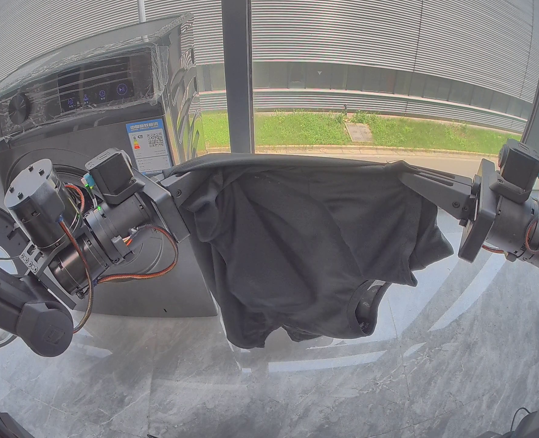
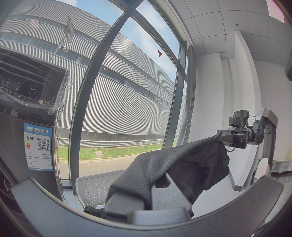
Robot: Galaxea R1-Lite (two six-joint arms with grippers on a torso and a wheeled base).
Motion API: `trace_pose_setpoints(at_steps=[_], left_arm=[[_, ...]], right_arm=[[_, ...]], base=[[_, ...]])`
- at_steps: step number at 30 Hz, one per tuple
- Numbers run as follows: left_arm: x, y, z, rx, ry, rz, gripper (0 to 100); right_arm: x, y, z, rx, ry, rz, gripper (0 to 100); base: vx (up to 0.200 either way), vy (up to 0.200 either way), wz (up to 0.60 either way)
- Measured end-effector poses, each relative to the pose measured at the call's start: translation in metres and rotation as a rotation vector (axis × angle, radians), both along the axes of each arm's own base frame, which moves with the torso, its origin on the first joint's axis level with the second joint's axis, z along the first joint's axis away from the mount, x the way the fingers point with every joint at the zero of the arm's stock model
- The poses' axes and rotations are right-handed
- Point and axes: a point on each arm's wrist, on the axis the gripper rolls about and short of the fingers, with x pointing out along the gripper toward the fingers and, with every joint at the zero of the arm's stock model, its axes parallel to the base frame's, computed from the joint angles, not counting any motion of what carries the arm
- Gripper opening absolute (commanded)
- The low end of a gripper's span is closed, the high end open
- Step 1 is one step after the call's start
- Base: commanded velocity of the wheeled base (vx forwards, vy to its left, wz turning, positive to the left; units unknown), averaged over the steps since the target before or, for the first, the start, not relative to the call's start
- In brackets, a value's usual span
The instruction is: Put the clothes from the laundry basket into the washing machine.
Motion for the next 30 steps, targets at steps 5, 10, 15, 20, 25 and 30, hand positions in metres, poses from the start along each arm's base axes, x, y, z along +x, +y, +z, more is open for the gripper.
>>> trace_pose_setpoints(at_steps=[5,10,15,20,25,30], left_arm=[[-0.001,0.001,0.002,-0.006,-0.012,0.002,0],[-0.002,0.002,0.003,-0.008,-0.015,0.004,0],[-0.004,0.004,0.001,-0.005,-0.007,0.005,0],[-0.010,0.007,-0.005,0.007,0.017,0.007,100],[-0.013,0.011,-0.010,0.015,0.037,0.019,100],[-0.016,0.020,-0.016,0.022,0.051,0.044,100]], right_arm=[[0.002,-0.002,0.008,0.019,-0.020,-0.014,0],[0.004,-0.004,0.012,0.026,-0.030,-0.023,0],[0.004,-0.005,0.013,0.029,-0.034,-0.027,0],[0.004,-0.006,0.014,0.030,-0.036,-0.030,0],[0.003,-0.006,0.014,0.032,-0.038,-0.032,0],[0.003,-0.006,0.014,0.032,-0.039,-0.030,0]], base=[[0.000,0.000,0.00],[0.000,0.000,0.00],[0.000,0.000,0.00],[0.000,0.000,0.00],[0.000,0.000,0.00],[0.000,0.000,0.00]])
